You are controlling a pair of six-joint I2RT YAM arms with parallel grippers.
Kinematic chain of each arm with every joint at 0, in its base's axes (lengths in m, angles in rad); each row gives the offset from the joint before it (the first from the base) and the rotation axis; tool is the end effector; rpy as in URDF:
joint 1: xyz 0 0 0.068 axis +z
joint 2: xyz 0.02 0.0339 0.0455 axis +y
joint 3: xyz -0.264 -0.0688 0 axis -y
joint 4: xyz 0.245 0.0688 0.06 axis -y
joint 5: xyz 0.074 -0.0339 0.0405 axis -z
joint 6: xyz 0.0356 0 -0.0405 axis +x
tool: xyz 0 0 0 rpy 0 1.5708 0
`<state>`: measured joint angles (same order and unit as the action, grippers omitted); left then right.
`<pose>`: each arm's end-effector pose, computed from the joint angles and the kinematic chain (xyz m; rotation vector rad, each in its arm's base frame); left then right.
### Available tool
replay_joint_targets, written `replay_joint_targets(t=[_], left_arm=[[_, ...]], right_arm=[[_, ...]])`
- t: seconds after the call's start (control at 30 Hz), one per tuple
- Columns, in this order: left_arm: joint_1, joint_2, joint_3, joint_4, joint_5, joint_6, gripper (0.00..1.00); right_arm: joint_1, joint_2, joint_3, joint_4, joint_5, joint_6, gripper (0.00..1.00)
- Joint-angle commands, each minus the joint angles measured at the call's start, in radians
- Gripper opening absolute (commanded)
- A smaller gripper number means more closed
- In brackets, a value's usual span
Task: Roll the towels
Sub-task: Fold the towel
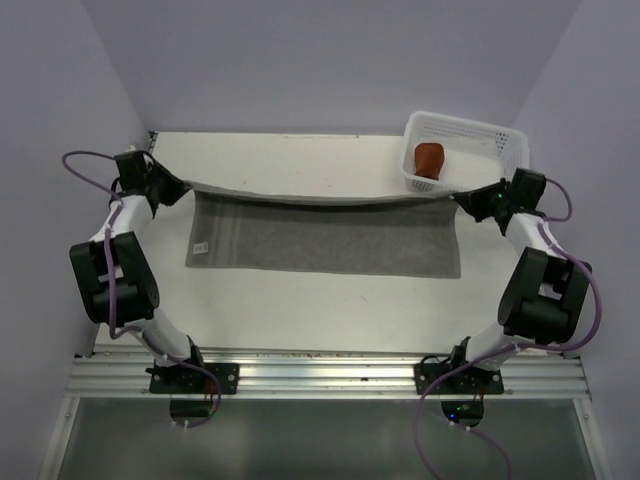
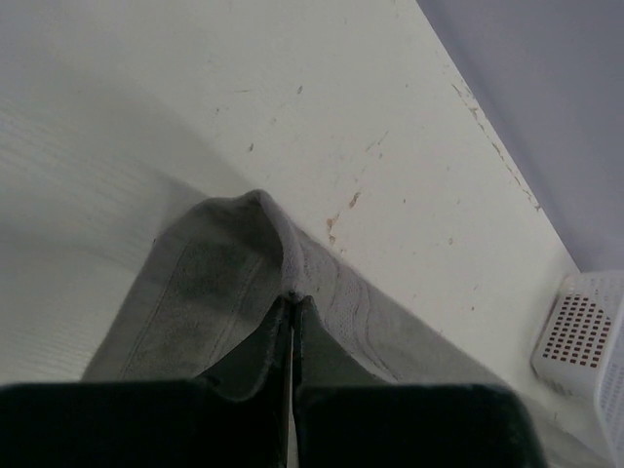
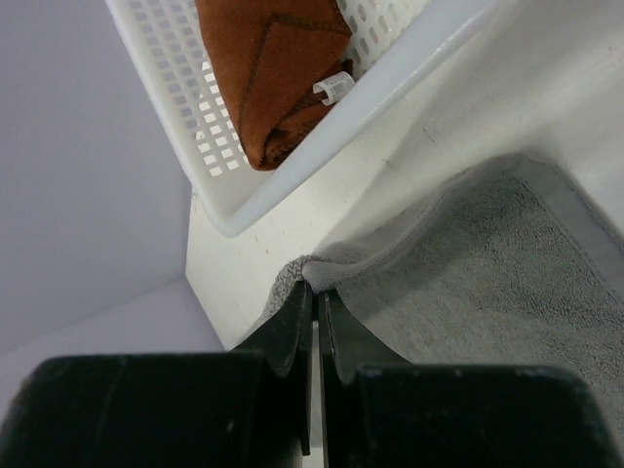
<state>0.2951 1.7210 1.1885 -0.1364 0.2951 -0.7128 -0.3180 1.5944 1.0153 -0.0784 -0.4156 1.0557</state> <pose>0.3722 0.1023 0.2348 -0.9481 2.0559 -0.5550 0.3355 -0.0953 0.2284 1.2690 1.9217 0.8562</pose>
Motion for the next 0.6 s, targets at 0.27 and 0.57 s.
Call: replay_joint_targets(t=[0.27, 0.57], left_arm=[[0.078, -0.225, -0.2, -0.015, 0.044, 0.05, 0.0], [0.104, -0.311, -0.328, -0.026, 0.098, 0.078, 0.0]], right_arm=[[-0.111, -0.05, -0.015, -0.244, -0.21, -0.201, 0.0], [-0.15, -0.093, -0.011, -0.417, -0.17, -0.341, 0.0]])
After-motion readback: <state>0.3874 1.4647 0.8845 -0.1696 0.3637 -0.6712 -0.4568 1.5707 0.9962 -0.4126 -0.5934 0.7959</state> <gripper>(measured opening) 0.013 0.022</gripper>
